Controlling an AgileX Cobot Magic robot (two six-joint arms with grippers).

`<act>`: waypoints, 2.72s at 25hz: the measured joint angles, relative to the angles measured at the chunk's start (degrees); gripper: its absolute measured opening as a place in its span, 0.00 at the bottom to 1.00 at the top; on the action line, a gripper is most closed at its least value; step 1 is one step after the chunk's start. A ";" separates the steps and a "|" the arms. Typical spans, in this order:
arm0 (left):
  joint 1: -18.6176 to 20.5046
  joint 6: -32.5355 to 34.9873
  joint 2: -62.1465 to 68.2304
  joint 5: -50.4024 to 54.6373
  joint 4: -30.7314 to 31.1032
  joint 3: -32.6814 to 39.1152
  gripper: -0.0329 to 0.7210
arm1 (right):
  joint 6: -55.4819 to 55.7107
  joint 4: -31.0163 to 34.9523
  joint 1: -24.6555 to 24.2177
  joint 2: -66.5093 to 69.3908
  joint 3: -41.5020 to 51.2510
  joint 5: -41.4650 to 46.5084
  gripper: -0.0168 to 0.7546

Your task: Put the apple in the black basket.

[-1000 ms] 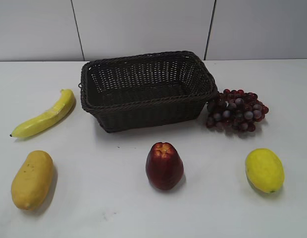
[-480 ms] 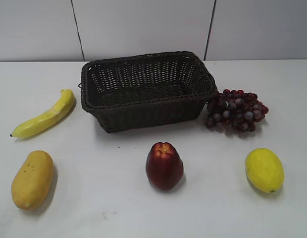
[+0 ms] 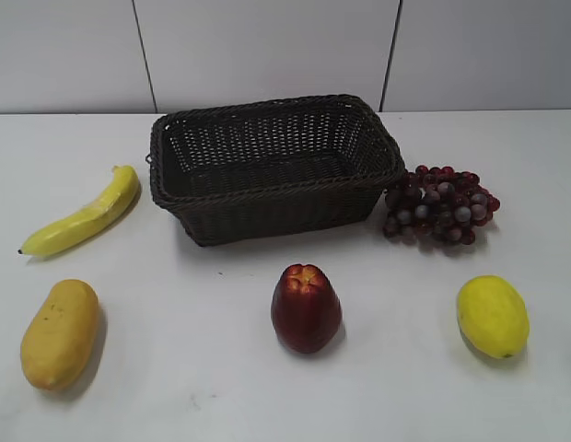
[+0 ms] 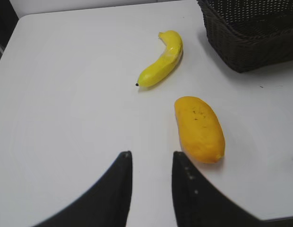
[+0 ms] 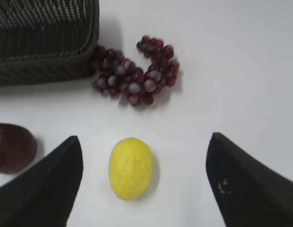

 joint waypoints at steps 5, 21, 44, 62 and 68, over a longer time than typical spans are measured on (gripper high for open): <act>0.00 0.00 0.00 0.00 0.00 0.00 0.34 | -3.08 2.14 8.35 13.20 -6.41 2.62 0.79; 0.00 0.00 0.00 0.00 0.00 0.00 0.34 | 10.57 -9.04 39.17 41.51 -26.60 7.69 0.81; 0.00 0.00 0.00 0.00 0.00 0.00 0.34 | 15.63 -10.25 39.26 63.68 -36.53 10.92 0.88; 0.00 0.00 0.00 0.00 0.00 0.00 0.34 | 15.69 -10.14 39.26 66.05 -42.65 18.79 0.77; 0.00 0.00 0.00 0.00 0.00 0.00 0.34 | 14.80 -10.20 39.26 64.98 -54.81 27.88 0.77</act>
